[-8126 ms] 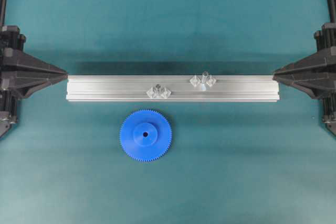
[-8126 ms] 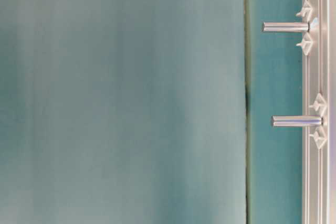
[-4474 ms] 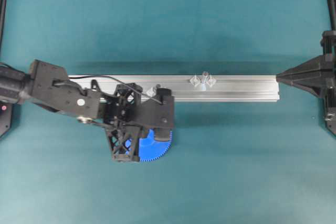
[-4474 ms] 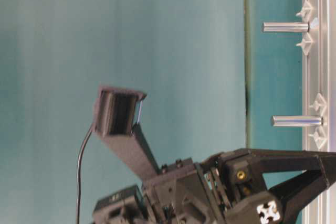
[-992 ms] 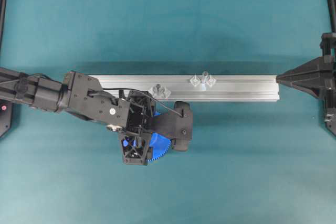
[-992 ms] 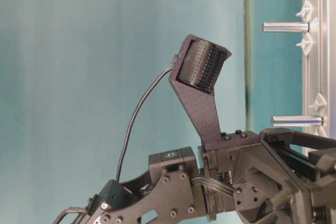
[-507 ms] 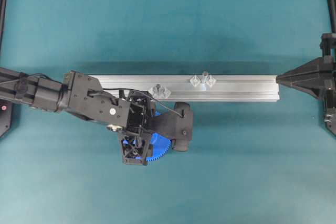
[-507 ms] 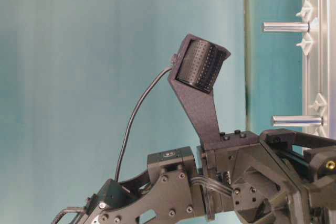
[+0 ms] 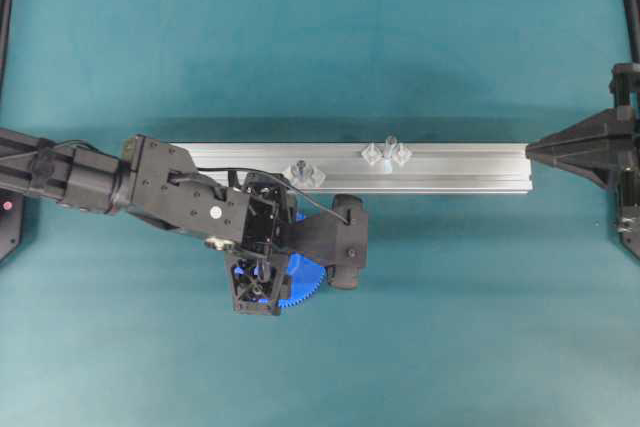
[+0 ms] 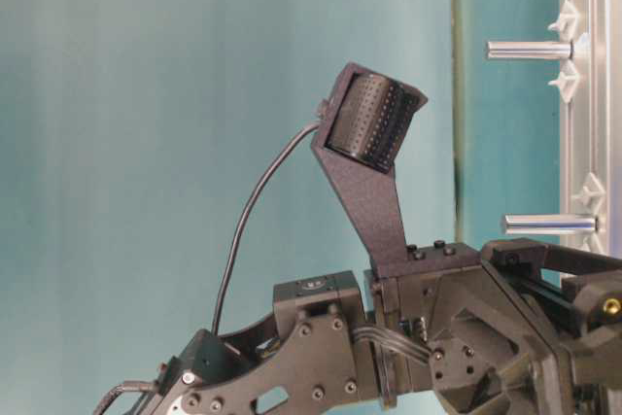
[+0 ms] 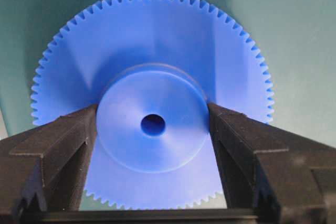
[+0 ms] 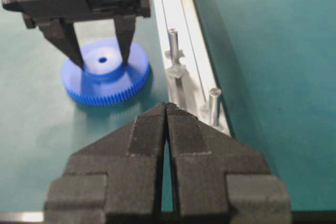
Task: Find the location of the shaft and insert the large gear.
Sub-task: 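Close the left gripper on the gear hub, then lift the gear and carry it toward the rail with the left gripper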
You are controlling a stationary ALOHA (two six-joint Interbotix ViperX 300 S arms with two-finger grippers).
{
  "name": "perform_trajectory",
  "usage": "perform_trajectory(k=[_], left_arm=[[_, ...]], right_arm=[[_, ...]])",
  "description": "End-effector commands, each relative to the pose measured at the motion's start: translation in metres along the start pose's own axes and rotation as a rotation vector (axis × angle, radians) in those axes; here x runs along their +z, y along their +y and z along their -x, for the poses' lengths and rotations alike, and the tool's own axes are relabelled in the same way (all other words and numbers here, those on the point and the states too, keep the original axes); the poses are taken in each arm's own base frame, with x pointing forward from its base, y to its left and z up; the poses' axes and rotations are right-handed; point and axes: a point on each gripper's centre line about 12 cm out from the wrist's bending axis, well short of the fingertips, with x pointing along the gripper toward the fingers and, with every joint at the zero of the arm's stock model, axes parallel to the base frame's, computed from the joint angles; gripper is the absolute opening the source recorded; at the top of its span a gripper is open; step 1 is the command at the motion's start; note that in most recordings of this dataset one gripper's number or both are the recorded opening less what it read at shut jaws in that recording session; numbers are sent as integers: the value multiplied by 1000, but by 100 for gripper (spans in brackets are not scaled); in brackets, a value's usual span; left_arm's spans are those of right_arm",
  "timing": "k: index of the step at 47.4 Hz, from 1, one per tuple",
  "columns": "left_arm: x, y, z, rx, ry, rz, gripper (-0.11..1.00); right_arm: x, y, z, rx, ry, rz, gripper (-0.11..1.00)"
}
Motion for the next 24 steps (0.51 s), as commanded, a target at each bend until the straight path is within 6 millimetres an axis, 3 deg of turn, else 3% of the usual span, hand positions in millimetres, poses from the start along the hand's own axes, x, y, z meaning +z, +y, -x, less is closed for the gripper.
perform_trajectory(k=[1,24], left_arm=[[10,-2,12,-1,-43,-12,70],[31,-3,39,-1,-78,-28,70]], right_arm=[[4,0,-1,-1,-8,-10,1],[4,0,-1,0,-9,-10,1]])
